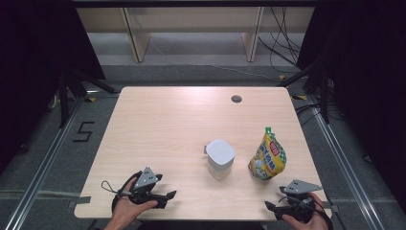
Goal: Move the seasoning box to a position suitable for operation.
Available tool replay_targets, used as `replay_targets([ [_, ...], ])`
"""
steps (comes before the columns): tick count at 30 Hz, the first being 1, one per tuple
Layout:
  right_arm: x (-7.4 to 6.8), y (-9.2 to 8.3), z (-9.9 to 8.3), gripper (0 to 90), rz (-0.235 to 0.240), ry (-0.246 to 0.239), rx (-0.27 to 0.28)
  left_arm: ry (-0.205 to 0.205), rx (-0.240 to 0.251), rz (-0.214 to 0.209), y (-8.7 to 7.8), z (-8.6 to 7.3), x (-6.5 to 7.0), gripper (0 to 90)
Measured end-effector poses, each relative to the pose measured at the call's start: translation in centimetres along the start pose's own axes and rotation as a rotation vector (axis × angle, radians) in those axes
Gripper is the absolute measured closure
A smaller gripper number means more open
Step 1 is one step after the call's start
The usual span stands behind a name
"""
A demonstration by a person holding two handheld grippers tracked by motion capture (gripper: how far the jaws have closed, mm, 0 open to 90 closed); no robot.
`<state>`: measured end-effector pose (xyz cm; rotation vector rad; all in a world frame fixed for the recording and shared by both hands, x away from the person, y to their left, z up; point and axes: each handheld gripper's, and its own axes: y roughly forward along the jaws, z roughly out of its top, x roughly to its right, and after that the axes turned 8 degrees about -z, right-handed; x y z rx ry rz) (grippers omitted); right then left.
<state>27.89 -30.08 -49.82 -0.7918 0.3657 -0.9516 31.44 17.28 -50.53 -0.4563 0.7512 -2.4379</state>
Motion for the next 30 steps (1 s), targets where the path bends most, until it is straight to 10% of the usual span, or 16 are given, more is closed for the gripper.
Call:
replay_targets([
  [30,0.08,0.01,0.01,21.3,-0.003,-0.003,0.003,-0.007,0.032,0.015,0.03,0.44,-0.22,19.6],
])
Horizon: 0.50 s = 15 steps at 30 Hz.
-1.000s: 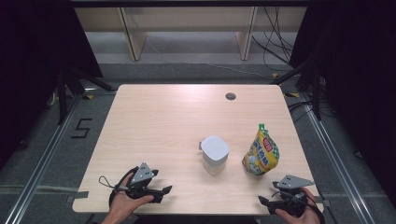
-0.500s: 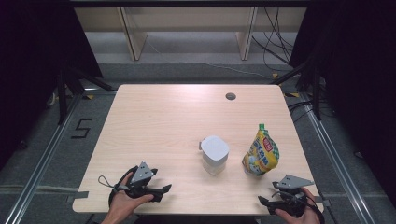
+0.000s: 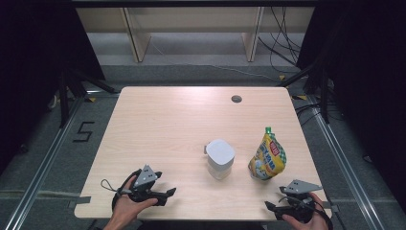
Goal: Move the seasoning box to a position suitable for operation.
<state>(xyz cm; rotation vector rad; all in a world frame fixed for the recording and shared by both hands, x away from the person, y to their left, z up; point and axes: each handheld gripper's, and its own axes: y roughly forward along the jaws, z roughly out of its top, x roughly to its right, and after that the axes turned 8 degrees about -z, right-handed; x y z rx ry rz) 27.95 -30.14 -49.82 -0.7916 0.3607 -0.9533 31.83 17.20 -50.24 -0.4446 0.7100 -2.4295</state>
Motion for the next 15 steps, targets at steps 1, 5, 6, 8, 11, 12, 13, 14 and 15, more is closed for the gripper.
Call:
replay_targets([
  [1,0.1,0.0,0.0,21.3,-0.003,-0.008,0.005,-0.001,0.003,0.003,0.1,0.1,0.0,19.7],
  [5,-0.1,0.1,-0.1,21.4,-0.002,0.02,-0.001,0.007,0.028,0.01,0.5,0.5,-0.3,19.7],
  [6,0.0,0.1,-0.1,21.4,-0.001,0.009,0.003,0.015,0.031,0.01,0.6,0.7,-0.4,19.7],
  [8,-0.1,0.1,-0.1,21.4,-0.003,0.014,0.003,0.007,0.023,0.005,0.9,1.1,-0.5,19.9],
  [11,0.1,0.1,-0.1,21.4,-0.003,0.011,0.004,0.005,0.042,-0.004,1.6,1.9,-0.8,20.2],
  [12,0.0,0.1,-0.1,21.4,-0.003,0.017,-0.001,-0.015,0.066,-0.02,1.9,2.2,-0.9,20.2],
  [13,0.0,0.0,-0.1,21.3,-0.004,0.022,-0.006,-0.005,0.075,-0.033,2.0,2.5,-1.2,20.3],
  [14,-0.1,0.0,-0.1,21.3,0.0,0.034,-0.015,-0.022,0.079,-0.055,2.1,2.8,-1.5,20.9],
  [15,-0.1,0.0,-0.1,21.4,0.001,0.034,-0.01,-0.036,0.087,-0.059,2.4,3.1,-1.8,21.7],
])
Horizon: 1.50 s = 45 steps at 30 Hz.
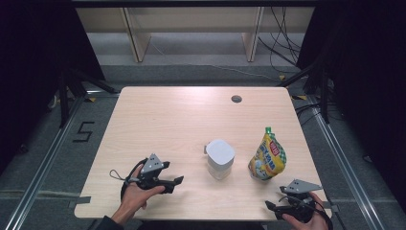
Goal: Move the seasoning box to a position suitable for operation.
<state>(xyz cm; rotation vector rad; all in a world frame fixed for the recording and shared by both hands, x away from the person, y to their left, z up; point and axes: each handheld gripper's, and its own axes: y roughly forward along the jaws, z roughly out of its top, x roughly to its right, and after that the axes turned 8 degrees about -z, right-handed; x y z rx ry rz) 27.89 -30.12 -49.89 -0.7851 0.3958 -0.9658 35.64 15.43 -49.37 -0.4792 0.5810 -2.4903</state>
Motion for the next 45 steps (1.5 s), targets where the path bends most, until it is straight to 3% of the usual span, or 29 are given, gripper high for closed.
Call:
replay_targets([
  [2,0.0,0.0,0.0,21.3,0.001,0.001,0.0,0.024,0.012,0.025,0.5,0.5,-0.5,23.3],
  [6,0.0,0.0,0.0,21.3,0.0,0.001,-0.008,0.061,0.016,0.03,1.5,1.3,-0.8,26.5],
  [9,0.1,0.1,-0.1,21.3,0.001,-0.009,0.0,0.12,0.011,0.042,2.3,2.0,-0.9,32.4],
  [10,0.1,0.1,-0.1,21.3,-0.001,-0.009,0.001,0.117,0.015,0.04,2.6,2.2,-0.9,35.6],
  [12,0.1,0.1,0.0,21.3,0.001,-0.01,0.006,0.178,0.006,0.038,3.2,2.7,-1.1,41.7],
  [14,0.1,0.1,0.0,21.3,-0.001,-0.01,0.009,0.196,0.005,0.026,4.1,3.2,-1.1,44.8],
  [15,0.1,0.2,0.0,21.3,-0.003,-0.02,0.013,0.178,0.008,0.018,4.4,3.3,-1.1,46.1],
  [18,0.1,0.2,0.0,21.3,-0.002,-0.022,0.011,0.196,-0.012,0.003,5.6,3.9,-1.2,48.2],
  [21,0.1,0.1,0.0,21.3,-0.001,-0.018,0.009,0.222,-0.027,0.014,6.8,4.1,-1.6,49.1],
  [24,0.1,0.0,0.0,21.3,0.0,-0.018,0.008,0.203,-0.024,0.012,7.5,4.2,-1.9,51.4],
  [30,0.1,0.2,0.0,21.3,0.002,-0.034,0.013,0.224,-0.04,-0.014,8.5,5.0,-2.0,54.8],
  [33,0.0,0.2,0.0,21.3,0.001,-0.026,0.011,0.199,-0.022,-0.031,9.0,5.3,-2.1,57.3],
  [35,0.1,0.2,0.0,21.3,0.003,-0.039,0.009,0.186,-0.036,-0.057,9.5,5.5,-2.1,58.8],
  [37,0.1,0.3,0.0,21.3,0.003,-0.04,0.01,0.205,-0.046,-0.058,9.7,5.6,-2.0,60.6],
  [38,0.1,0.2,0.0,21.3,0.003,-0.04,0.01,0.194,-0.046,-0.061,9.8,5.7,-1.9,61.3],
  [41,0.1,0.3,-0.1,20.9,0.004,-0.032,0.006,0.238,-0.033,-0.043,10.2,5.9,-1.9,63.9],
  [45,-0.1,0.2,0.0,20.9,0.011,-0.011,-0.023,0.244,-0.037,-0.049,10.5,6.1,-1.9,67.0],
])
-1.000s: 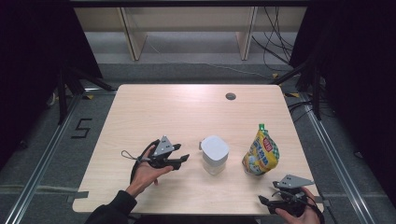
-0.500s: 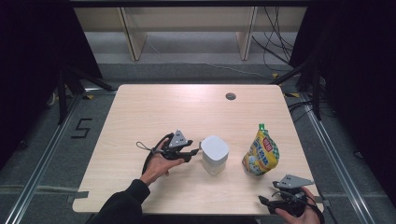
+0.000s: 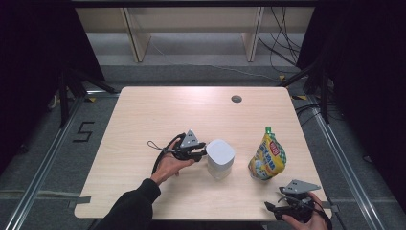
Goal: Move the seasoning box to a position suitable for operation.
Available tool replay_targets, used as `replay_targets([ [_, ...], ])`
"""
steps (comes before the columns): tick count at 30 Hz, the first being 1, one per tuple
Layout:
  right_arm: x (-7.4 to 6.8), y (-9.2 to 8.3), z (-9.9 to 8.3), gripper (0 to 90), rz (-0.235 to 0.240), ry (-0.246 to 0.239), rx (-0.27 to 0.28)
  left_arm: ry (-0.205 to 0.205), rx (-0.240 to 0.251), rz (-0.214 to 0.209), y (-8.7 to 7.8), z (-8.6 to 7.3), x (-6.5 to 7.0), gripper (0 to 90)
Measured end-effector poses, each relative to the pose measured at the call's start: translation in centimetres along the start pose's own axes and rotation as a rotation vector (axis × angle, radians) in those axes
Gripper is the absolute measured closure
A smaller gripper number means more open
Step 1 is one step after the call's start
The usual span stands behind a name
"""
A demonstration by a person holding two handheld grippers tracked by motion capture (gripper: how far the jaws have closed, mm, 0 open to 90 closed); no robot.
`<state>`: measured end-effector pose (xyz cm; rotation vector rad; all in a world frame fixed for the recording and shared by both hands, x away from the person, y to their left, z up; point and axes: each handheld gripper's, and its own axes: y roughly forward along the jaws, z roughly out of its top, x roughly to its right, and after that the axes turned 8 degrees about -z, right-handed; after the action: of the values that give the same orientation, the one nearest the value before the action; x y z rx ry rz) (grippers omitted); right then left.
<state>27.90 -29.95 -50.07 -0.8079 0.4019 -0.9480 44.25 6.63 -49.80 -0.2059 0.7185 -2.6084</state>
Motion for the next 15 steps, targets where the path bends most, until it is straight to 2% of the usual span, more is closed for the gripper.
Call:
replay_targets([
  [3,0.19,0.06,-0.01,20.9,-0.006,-0.025,0.013,0.006,0.004,-0.005,0.22,0.34,0.04,67.6],
  [6,0.13,0.08,-0.04,20.9,-0.005,-0.016,0.009,0.018,0.022,-0.009,0.45,0.66,-0.08,68.5],
  [7,0.08,0.09,-0.05,20.9,-0.005,-0.013,0.009,0.018,0.023,-0.017,0.4,0.75,-0.15,69.2],
  [8,0.12,0.11,-0.03,20.9,-0.005,-0.021,0.012,0.002,0.053,-0.045,0.5,0.77,-0.23,70.0],
  [9,0.13,0.11,-0.03,20.9,-0.003,-0.017,0.01,-0.001,0.063,-0.054,0.55,0.79,-0.33,71.0],
  [11,0.1,0.13,-0.05,20.9,-0.002,-0.014,0.008,0.006,0.043,-0.051,0.59,0.8,-0.3,74.4],
  [13,0.12,0.15,-0.06,20.9,-0.004,-0.015,0.009,0.035,0.032,-0.034,0.61,0.85,-0.07,77.6],
  [14,0.12,0.16,-0.06,20.9,-0.003,-0.015,0.009,0.04,0.019,-0.024,0.54,0.88,-0.01,78.1],
  [15,0.13,0.17,-0.07,20.9,-0.004,-0.015,0.009,0.035,0.026,-0.027,0.58,0.88,0.07,78.3],
])
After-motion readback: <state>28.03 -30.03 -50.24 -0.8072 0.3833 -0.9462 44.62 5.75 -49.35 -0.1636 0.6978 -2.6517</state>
